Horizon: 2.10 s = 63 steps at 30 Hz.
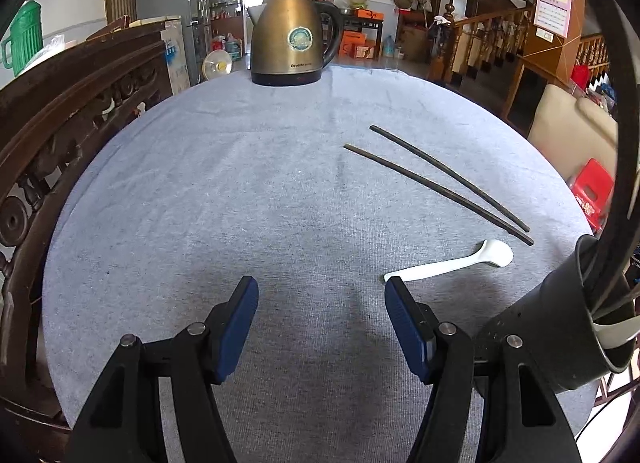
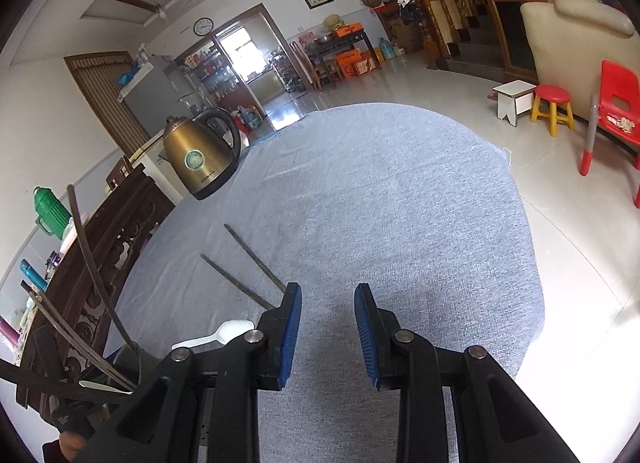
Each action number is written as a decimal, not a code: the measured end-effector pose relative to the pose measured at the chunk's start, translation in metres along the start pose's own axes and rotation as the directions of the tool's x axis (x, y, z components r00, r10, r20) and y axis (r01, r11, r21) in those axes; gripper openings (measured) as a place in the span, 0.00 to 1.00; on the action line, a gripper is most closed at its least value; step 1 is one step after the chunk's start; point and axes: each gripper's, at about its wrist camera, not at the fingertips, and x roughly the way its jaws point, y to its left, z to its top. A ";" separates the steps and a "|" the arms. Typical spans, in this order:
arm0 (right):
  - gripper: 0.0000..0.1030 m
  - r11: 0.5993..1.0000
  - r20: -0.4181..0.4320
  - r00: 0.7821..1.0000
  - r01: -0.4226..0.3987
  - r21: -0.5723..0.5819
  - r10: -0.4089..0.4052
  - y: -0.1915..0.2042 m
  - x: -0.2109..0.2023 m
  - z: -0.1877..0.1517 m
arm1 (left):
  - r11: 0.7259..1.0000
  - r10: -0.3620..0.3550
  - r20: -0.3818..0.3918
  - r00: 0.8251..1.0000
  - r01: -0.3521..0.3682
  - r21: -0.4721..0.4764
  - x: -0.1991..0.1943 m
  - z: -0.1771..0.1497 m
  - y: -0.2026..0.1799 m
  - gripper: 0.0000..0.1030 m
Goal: Organize utensils
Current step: 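Move both grippers back to the remaining spoon and chopsticks on the cloth, then grasp the white spoon with the left gripper while the right gripper grasps a dark chopstick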
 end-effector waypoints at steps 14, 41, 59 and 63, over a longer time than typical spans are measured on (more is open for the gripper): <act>0.30 1.000 -0.019 0.999 0.027 0.016 -0.027 -0.003 0.015 0.002 | 0.977 -0.180 -0.081 0.980 0.187 0.098 0.048 0.012 -0.021 0.64; 0.30 1.000 -0.090 0.996 -0.004 -0.006 0.004 -0.001 0.066 0.022 | 0.891 -0.286 -0.160 0.945 0.324 0.319 0.047 0.015 -0.040 0.50; 0.30 0.963 -0.323 0.938 -0.191 -0.191 0.122 0.061 0.155 0.049 | 0.817 -0.324 -0.132 0.937 0.348 0.459 0.047 0.013 -0.055 0.08; 0.30 0.961 -0.345 0.931 -0.194 -0.196 0.118 0.069 0.175 0.056 | 0.860 -0.269 -0.113 0.956 0.292 0.419 0.059 0.027 -0.048 0.05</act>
